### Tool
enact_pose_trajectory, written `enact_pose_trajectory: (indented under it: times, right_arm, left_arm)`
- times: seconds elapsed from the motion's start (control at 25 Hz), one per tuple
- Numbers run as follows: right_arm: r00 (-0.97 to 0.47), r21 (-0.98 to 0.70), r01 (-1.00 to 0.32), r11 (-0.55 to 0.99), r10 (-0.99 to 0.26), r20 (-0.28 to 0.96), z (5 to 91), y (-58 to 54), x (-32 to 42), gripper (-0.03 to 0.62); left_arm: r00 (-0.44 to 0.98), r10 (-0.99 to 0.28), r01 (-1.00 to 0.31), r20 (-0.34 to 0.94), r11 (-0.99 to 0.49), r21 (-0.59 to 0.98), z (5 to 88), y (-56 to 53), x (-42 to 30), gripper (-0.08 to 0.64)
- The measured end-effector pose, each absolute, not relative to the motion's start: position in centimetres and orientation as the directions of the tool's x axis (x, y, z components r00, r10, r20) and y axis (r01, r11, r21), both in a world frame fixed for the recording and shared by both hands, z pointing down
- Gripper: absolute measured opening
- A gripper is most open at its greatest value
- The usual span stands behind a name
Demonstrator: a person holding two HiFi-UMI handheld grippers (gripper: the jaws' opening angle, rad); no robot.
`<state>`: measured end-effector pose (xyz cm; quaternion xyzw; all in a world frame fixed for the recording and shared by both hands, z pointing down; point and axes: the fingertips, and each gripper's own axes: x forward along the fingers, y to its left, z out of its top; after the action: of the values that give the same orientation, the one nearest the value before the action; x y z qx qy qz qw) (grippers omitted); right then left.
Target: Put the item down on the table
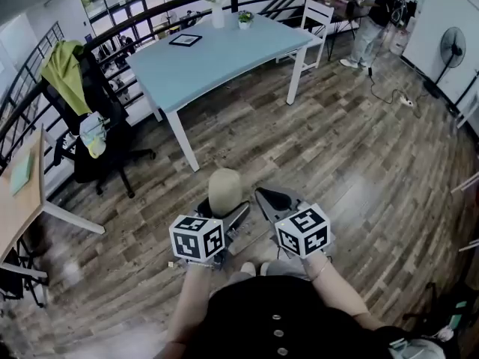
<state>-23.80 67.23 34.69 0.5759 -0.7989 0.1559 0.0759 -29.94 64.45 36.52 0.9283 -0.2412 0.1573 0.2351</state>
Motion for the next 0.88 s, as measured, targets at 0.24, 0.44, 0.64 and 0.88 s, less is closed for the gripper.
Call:
enact_pose_trajectory:
  times: [0.24, 0.44, 0.64, 0.88]
  right_arm:
    - [-0.297, -0.19, -0.949, 0.253, -0.92, 0.256, 34.4, 66.5, -23.4, 0.005]
    - [-0.291, -0.181, -0.951, 0.251, -0.924, 0.249, 34.7, 66.2, -23.8, 0.005]
    - [-0.292, -0.241, -0.942, 0.234, -0.924, 0.246, 35.4, 65.9, -24.0, 0.005]
    - [-0.279, -0.243, -0.946, 0.214, -0.92, 0.275, 36.7, 65.7, -24.1, 0.005]
  left_arm:
    - [0.847, -0.356, -0.5, 0.394, -0.785, 0.366, 36.6, 63.7, -29.8, 0.417]
    - [0.85, -0.343, -0.488, 0.4, -0.799, 0.351, 37.1, 63.1, -29.9, 0.417]
    - [0.858, -0.308, -0.464, 0.41, -0.807, 0.365, 37.7, 63.1, -30.4, 0.418]
    - [0.855, -0.314, -0.475, 0.412, -0.794, 0.38, 38.7, 62.4, -31.8, 0.419]
